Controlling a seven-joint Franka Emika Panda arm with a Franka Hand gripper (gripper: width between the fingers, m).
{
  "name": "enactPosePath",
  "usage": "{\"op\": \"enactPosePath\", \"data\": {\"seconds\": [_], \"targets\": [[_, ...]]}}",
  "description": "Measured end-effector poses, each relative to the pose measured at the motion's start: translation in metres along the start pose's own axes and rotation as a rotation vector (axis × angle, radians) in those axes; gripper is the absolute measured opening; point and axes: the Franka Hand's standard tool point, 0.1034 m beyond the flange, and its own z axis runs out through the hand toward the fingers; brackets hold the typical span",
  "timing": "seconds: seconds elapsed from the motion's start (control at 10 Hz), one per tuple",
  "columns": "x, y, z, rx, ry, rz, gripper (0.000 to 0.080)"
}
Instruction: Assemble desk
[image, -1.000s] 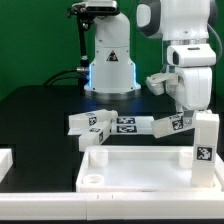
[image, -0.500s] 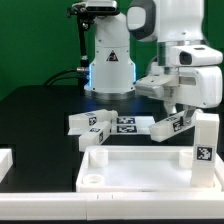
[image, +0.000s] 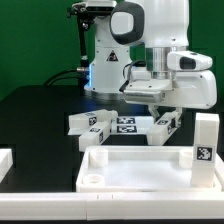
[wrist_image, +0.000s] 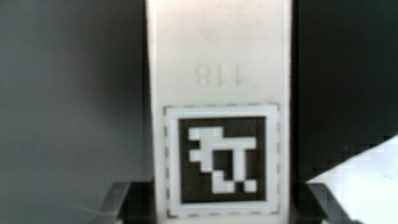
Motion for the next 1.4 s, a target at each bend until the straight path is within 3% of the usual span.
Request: {"op": "enactPosePath", "data": {"seconds": [0.1,0.3,0.6,0.7,0.8,0.9,1.0,1.4], "targets": [[0.03,-0.005,0.002,-0.065,0.032,-0.178,0.0284],[0.041,-0.023,0.0,-0.056,0.051,-0.312,0.0284],[0.038,-0.029,0.003,-0.05,0.055,-0.352,0.0284],[0.037,-0.029,0.003,-0.049,0.055,-0.341,0.0464],[0.037,-0.029,0.002,-0.047,0.054,-0.316,0.0582],[0.037,-0.023,-0.004,-0.051,0.043,-0.277,0.0582],[0.033,-0.013,-0.015,-0.05,0.02,-0.191,0.0635],[0.003,0.033,-0.047,-0.063,-0.063,0.211,0.0648]]}}
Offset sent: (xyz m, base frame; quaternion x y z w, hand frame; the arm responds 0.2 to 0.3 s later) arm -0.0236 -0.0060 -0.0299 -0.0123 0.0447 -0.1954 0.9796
